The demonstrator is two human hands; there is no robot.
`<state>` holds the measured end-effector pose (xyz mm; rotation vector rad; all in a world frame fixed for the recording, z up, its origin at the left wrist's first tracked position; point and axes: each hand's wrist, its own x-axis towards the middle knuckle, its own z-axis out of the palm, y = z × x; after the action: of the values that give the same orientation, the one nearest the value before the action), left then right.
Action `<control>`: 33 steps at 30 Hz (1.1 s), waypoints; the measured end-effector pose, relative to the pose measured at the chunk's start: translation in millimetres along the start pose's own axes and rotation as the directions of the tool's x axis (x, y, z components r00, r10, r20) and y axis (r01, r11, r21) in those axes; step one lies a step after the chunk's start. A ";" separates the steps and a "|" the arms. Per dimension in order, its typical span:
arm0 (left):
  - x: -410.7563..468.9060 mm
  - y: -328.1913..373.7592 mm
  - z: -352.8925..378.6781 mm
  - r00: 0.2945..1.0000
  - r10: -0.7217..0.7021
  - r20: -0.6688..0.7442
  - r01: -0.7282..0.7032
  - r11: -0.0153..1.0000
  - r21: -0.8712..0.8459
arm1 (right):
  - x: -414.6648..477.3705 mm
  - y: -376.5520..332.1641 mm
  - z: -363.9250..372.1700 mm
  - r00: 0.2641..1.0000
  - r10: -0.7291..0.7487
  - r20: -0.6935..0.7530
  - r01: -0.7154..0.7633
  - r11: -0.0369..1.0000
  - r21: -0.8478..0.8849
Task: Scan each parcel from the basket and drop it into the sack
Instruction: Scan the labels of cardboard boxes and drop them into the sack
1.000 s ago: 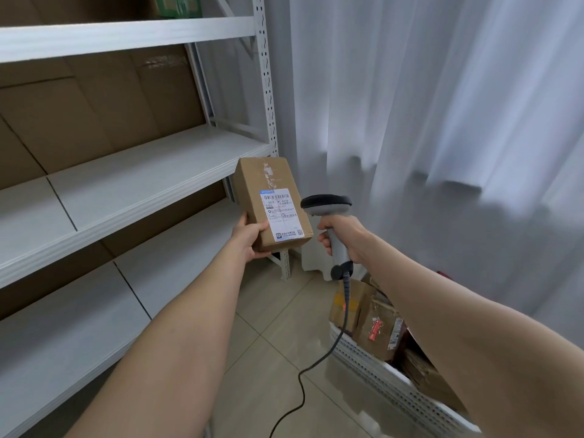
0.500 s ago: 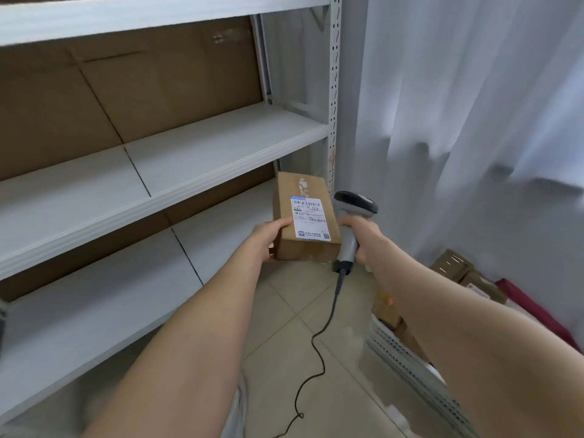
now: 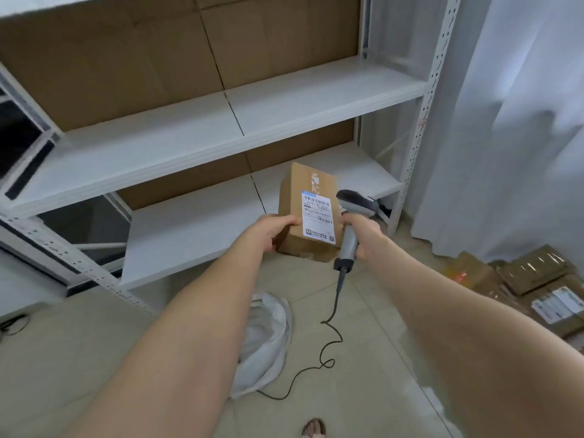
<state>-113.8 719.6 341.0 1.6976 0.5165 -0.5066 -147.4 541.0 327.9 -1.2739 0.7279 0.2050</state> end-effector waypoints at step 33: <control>314.8 -400.2 -236.1 0.931 -0.313 -0.188 0.319 0.948 0.000 | 233.5 395.8 287.7 0.939 0.343 -0.007 -0.340 0.928 -0.152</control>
<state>-85.0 1040.2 -118.7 1.7085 0.9332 -0.5912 -66.6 869.9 -95.4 -1.2787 0.9299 0.5662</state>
